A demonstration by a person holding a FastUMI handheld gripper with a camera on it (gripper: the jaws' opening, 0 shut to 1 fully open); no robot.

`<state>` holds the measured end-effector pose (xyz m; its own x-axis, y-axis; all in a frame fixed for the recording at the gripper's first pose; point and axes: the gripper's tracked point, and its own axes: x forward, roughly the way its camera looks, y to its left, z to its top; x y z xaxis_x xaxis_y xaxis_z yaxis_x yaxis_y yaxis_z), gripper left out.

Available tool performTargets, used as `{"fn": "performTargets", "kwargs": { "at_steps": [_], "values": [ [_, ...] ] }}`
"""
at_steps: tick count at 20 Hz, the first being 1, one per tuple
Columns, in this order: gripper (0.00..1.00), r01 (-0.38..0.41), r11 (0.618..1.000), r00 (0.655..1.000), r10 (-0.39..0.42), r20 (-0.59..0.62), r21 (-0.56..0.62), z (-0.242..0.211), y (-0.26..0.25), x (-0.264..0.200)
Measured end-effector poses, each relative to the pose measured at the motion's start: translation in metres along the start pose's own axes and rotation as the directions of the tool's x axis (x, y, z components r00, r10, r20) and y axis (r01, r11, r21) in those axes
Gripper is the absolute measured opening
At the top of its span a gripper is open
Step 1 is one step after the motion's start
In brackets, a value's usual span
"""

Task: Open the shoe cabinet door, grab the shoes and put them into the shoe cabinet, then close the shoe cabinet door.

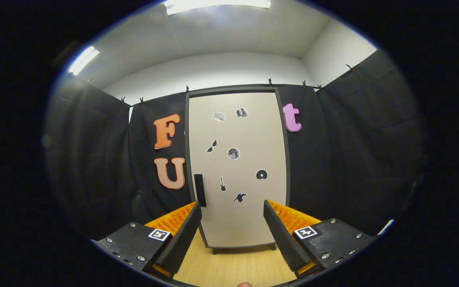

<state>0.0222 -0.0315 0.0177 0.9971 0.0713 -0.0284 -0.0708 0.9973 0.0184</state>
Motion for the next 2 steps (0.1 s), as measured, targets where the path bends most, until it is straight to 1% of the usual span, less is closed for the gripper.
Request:
{"fn": "performTargets", "kwargs": {
  "at_steps": [2],
  "values": [
    [0.97, 0.000, 1.000, 1.000, 0.001, 0.001, -0.003, -0.0009, 0.0005, 0.0020]
  ]
}}
